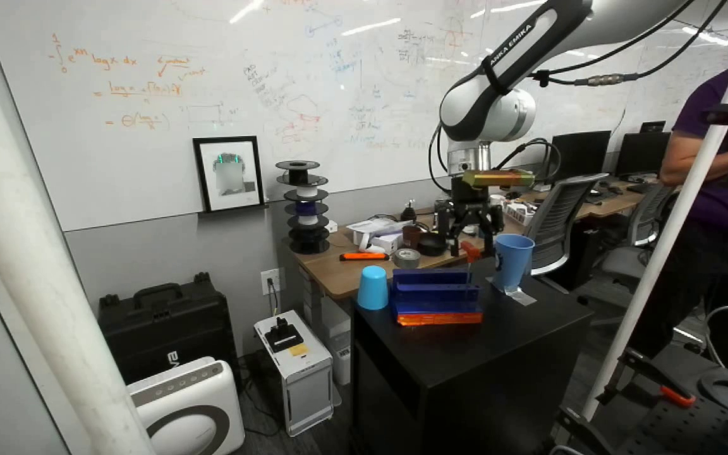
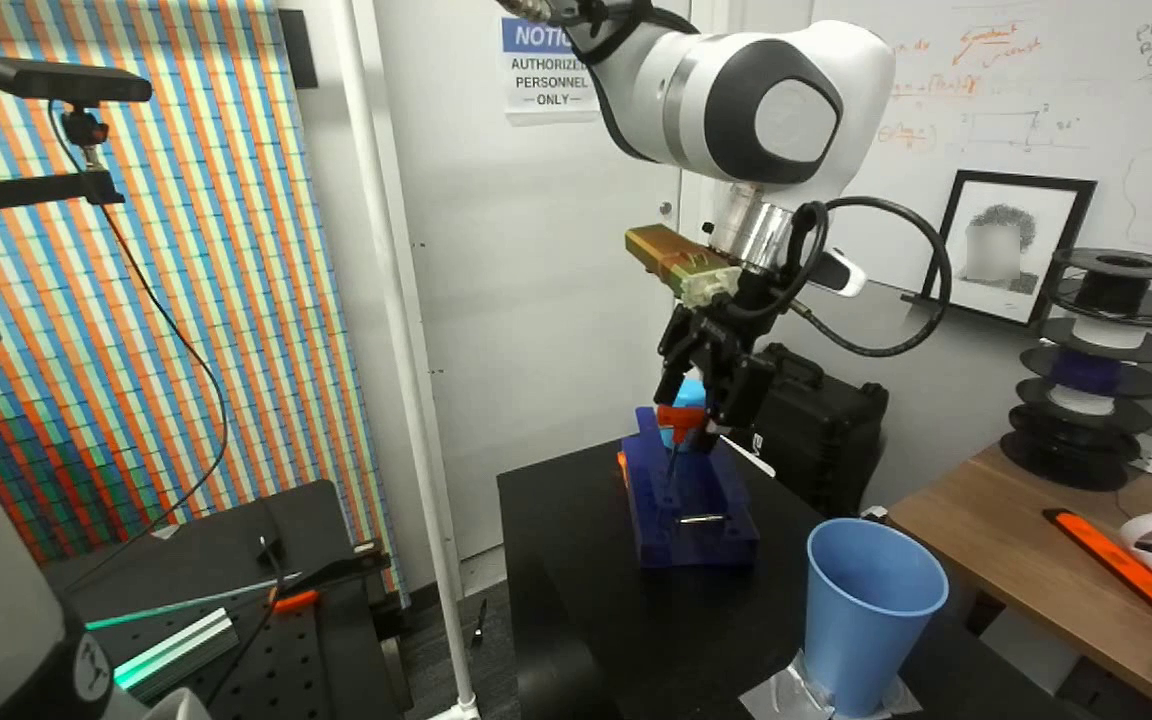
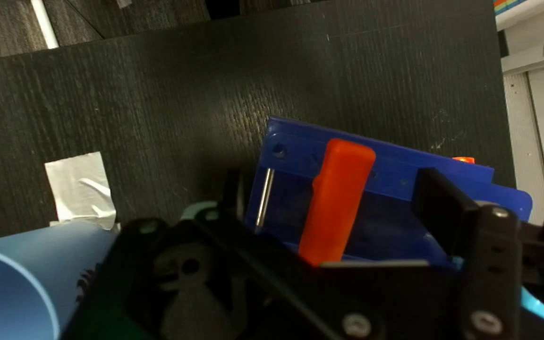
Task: Put the orange object in the cup
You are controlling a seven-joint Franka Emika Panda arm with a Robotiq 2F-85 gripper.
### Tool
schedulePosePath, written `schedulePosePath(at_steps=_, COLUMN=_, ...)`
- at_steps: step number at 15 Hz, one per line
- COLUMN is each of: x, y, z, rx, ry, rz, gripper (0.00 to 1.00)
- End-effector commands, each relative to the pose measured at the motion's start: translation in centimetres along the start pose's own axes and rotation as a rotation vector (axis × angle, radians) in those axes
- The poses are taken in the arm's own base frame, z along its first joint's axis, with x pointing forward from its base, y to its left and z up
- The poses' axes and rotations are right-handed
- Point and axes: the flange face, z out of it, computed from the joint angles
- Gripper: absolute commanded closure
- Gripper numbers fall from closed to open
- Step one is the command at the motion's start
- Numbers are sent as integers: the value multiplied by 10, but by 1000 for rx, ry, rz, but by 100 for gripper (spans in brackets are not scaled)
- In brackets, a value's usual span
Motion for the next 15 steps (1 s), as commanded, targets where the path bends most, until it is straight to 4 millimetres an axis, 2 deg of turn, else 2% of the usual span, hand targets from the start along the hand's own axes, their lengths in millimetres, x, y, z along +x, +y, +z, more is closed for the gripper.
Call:
schedulePosePath(at_steps=1, x=9, y=-13, z=6, rx=-50, ry=-11, rz=9, gripper=42)
schedulePosePath(at_steps=4, x=9, y=-17, z=12, rx=-73, ry=-13, rz=9, gripper=65)
schedulePosePath(at_steps=8, x=2, y=-19, z=8, rx=-110, ry=-3, rz=-2, gripper=96)
schedulePosePath(at_steps=10, x=-3, y=-20, z=5, rx=-130, ry=4, rz=-13, gripper=100)
schedulePosePath(at_steps=11, x=-8, y=-21, z=2, rx=-141, ry=13, rz=-22, gripper=96)
schedulePosePath(at_steps=15, x=-34, y=-26, z=-20, rx=-189, ry=50, rz=-78, gripper=96)
